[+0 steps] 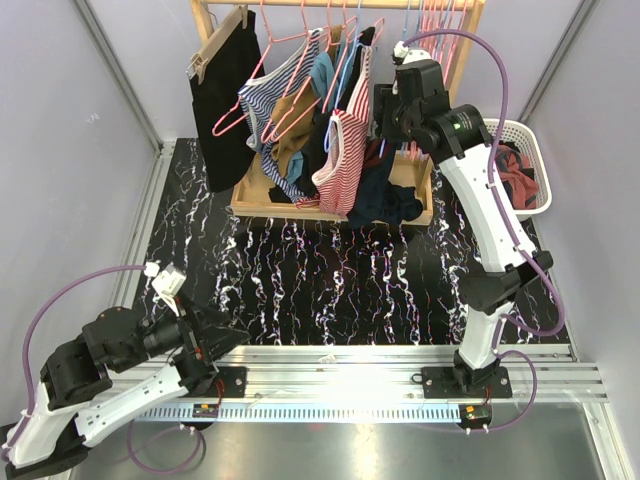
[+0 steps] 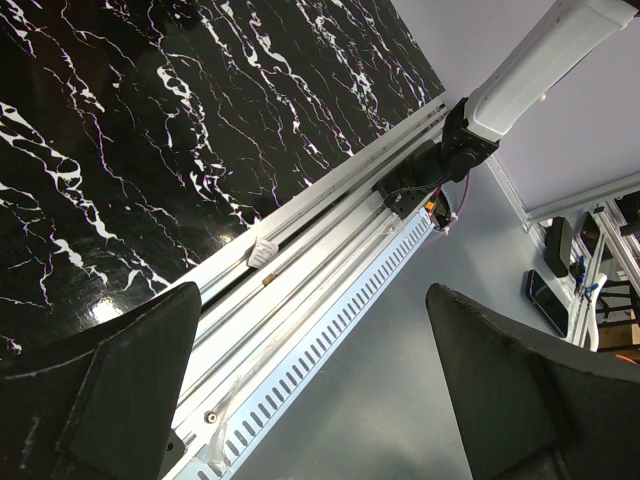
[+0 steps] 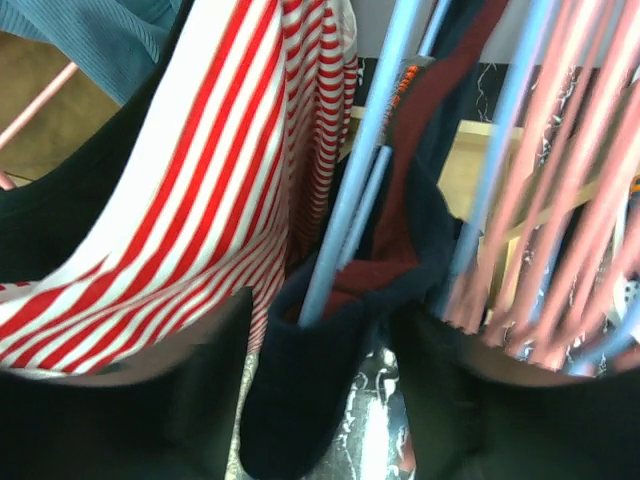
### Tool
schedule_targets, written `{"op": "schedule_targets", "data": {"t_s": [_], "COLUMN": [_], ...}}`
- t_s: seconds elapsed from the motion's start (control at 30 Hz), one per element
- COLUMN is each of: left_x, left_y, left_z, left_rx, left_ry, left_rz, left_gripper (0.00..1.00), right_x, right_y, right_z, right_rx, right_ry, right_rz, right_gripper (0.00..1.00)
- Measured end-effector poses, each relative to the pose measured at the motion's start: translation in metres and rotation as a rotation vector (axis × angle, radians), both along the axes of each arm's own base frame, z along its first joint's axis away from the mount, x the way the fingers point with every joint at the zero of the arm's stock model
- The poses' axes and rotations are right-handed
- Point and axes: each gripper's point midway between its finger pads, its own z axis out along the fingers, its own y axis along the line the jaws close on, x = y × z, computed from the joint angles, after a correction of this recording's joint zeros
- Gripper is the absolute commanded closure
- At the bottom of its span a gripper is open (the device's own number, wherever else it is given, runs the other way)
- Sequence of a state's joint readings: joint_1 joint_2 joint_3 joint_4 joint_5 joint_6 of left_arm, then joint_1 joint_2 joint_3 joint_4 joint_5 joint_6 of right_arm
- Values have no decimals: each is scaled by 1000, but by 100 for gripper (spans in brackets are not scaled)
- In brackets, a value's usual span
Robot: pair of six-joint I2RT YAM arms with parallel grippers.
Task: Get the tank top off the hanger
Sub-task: Grab a hanger with a tank top on it with the right arm
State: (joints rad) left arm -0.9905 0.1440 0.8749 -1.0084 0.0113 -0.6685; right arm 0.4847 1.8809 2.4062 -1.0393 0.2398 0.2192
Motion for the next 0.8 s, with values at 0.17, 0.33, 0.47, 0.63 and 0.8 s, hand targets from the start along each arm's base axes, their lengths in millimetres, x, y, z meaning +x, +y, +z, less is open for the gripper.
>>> {"op": "schedule_targets", "data": {"t_s": [0.17,0.33,0.47,0.63,0.8], "left_x": [0,0,0,0,0], "left_y": [0,0,0,0,0], "left_z": [0,0,0,0,0], "left_rx": [0,-2,-2,-2,-2], "left_ry": [1,3,3,3,2], "left_rz": [0,1,1,1,1], "left_gripper": [1,1,1,1,1], "right_x": [-1,-2,-4,-2,0], "right_y": [0,-3,-6,-10,-9], "right_z": [5,10,5,1,0], "right_rx": [1,-6,-30,-54,-87], "right_ry": [-8,-16,3,11,-5], "right_rz": [8,1,0,-14,14], "right_gripper": [35,51,84,100,100]}}
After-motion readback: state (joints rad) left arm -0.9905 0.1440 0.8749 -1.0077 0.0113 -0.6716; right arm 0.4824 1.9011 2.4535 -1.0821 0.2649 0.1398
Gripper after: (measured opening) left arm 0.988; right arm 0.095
